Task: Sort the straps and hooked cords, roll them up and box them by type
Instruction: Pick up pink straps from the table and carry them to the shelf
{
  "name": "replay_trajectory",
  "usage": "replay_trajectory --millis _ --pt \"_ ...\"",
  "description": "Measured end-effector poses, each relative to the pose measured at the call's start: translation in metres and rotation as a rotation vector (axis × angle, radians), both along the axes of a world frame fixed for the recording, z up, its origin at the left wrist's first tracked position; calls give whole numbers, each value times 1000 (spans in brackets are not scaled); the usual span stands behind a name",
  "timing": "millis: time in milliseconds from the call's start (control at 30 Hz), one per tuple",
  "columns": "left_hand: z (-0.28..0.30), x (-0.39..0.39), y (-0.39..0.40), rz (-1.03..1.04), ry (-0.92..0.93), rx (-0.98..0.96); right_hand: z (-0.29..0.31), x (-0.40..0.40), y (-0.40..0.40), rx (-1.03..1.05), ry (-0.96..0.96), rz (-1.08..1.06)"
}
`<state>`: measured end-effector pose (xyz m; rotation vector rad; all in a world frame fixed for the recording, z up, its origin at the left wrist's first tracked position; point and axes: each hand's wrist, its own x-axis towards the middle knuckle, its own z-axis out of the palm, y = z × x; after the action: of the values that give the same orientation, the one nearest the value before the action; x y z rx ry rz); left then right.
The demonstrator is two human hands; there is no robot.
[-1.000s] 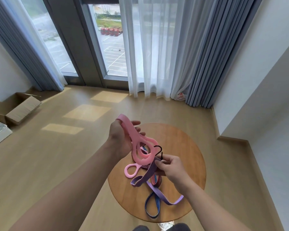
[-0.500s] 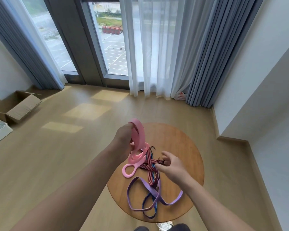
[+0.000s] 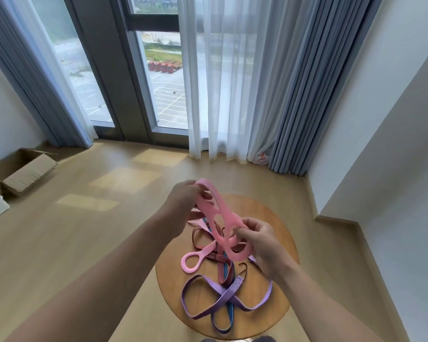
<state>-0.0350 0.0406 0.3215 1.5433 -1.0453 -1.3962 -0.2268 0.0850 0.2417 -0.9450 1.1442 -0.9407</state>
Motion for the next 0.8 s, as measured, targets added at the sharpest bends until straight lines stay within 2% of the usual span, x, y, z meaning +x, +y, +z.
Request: replay_trajectory --millis 167,267,367,633,800 --pt "-26 15 27 -213 -95 28 1 -14 35 93 -106 -106" --pt "-35 10 47 -420 -121 81 -1 -20 66 83 14 -145" --pt "-48 -7 66 -597 0 172 -1 -30 103 52 139 -202" --pt "-78 -94 106 -684 13 161 -2 -81 194 139 225 -537" --pt "-75 -146 124 -640 104 170 -5 -116 234 210 166 -760"
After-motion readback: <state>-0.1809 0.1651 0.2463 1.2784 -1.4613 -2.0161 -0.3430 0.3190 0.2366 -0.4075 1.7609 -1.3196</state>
